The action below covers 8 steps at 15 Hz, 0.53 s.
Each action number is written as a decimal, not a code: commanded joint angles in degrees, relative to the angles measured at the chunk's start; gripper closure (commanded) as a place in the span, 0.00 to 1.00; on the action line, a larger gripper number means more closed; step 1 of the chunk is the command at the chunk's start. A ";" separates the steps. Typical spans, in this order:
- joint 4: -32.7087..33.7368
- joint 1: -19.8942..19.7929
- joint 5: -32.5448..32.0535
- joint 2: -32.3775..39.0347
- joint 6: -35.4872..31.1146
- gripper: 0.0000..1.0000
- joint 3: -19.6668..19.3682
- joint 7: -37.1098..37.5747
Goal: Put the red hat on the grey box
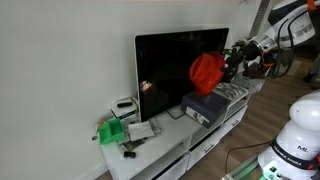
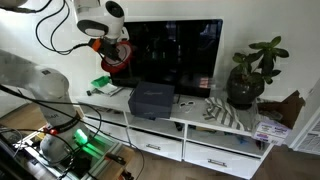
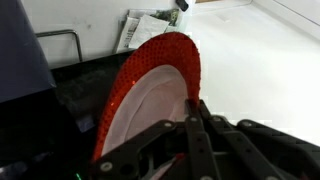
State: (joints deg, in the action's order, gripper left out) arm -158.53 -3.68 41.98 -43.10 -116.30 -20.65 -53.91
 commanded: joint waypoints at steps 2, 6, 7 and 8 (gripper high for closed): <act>0.67 -2.43 -0.88 6.94 0.49 0.99 -6.96 -13.78; 2.72 -2.40 1.27 15.28 -0.46 0.99 -9.86 -26.94; 3.32 -2.58 1.78 17.51 -0.96 0.99 -9.93 -29.59; 1.32 -5.06 1.20 13.13 0.39 0.99 -7.04 -24.87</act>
State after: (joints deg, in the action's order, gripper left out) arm -157.43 -5.94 41.86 -30.74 -117.07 -30.38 -77.90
